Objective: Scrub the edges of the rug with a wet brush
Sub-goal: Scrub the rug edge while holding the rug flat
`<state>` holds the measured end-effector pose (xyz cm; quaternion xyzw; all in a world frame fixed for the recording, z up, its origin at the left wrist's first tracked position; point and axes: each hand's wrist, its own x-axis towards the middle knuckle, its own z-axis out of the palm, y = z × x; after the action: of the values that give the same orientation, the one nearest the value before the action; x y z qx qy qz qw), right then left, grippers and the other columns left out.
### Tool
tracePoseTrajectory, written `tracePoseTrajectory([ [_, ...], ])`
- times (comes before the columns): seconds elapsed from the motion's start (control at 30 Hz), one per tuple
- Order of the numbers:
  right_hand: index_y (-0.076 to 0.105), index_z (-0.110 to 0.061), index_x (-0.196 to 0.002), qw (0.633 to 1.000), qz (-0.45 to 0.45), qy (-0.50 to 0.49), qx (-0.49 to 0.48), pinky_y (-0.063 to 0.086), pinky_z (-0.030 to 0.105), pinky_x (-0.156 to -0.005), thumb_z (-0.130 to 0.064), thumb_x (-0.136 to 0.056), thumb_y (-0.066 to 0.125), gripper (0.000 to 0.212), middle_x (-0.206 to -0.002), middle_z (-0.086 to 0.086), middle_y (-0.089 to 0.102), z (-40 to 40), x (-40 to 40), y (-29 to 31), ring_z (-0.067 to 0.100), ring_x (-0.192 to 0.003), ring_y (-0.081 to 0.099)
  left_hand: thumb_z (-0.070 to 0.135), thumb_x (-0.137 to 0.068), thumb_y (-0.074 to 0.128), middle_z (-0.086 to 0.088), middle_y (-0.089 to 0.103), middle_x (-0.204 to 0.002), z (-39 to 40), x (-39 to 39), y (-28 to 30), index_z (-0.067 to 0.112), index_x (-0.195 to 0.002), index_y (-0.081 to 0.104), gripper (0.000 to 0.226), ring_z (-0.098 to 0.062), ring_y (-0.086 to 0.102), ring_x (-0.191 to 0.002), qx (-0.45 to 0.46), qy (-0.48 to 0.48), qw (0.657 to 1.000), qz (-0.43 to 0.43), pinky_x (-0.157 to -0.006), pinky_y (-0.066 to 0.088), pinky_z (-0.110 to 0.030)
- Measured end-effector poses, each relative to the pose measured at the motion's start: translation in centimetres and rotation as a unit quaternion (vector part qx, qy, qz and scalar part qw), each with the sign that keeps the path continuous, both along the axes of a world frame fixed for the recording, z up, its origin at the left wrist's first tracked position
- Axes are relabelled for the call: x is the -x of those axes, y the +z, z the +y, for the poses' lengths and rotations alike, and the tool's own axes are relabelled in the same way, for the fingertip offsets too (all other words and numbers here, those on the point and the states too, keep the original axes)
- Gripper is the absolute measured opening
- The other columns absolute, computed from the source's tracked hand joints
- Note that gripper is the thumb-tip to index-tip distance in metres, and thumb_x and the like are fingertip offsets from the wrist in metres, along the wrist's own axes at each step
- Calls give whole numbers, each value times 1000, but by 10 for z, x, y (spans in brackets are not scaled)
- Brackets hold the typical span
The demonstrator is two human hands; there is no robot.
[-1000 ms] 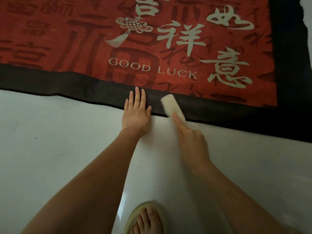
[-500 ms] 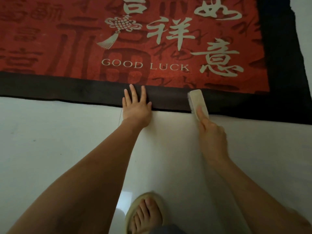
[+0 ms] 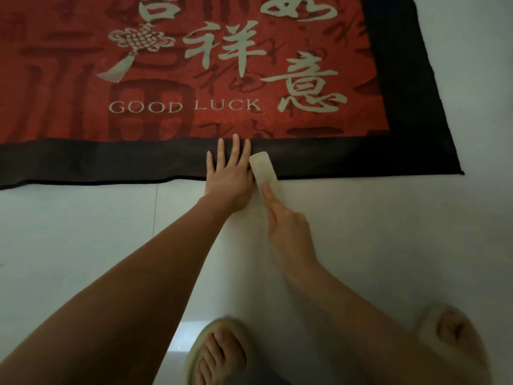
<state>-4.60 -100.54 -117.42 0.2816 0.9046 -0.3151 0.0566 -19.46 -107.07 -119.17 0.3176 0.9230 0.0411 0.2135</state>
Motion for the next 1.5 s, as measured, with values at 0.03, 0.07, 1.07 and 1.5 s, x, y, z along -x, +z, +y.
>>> tracePoseTrajectory([
  [0.03,-5,-52,-142,998,-24,49,-30,53,43,-76,-11,-100,38,73,-87,16,64,14,-7,-2,31,-77,62,43,-106,17,0,-22,-162,0,-1,-2,23,-155,-14,61,-29,-21,-148,10,-4,1000,-6,-120,-9,-50],
  [0.07,-4,-54,-143,994,-56,66,-65,52,41,-74,-11,-98,38,75,-87,16,64,37,-10,-1,33,-77,62,43,-106,17,0,-22,-162,-3,-1,-4,23,-155,-14,61,-29,-21,-148,21,0,1000,-3,-120,-8,-51],
  [1.07,39,-25,-146,993,-57,-72,-70,51,42,-78,-17,-102,34,45,-99,16,62,132,-10,4,33,-90,62,72,-76,62,7,-20,-162,113,23,7,25,-156,-12,118,-26,-19,-149,12,-190,979,-66,-118,-9,-58],
  [1.5,43,-31,-144,981,4,-174,-91,50,51,-84,-19,-101,40,44,-108,25,64,223,-41,6,43,-94,59,68,-78,65,1,-19,-163,116,23,12,23,-156,-10,117,-27,-17,-149,24,-190,979,-68,-119,-7,-55],
])
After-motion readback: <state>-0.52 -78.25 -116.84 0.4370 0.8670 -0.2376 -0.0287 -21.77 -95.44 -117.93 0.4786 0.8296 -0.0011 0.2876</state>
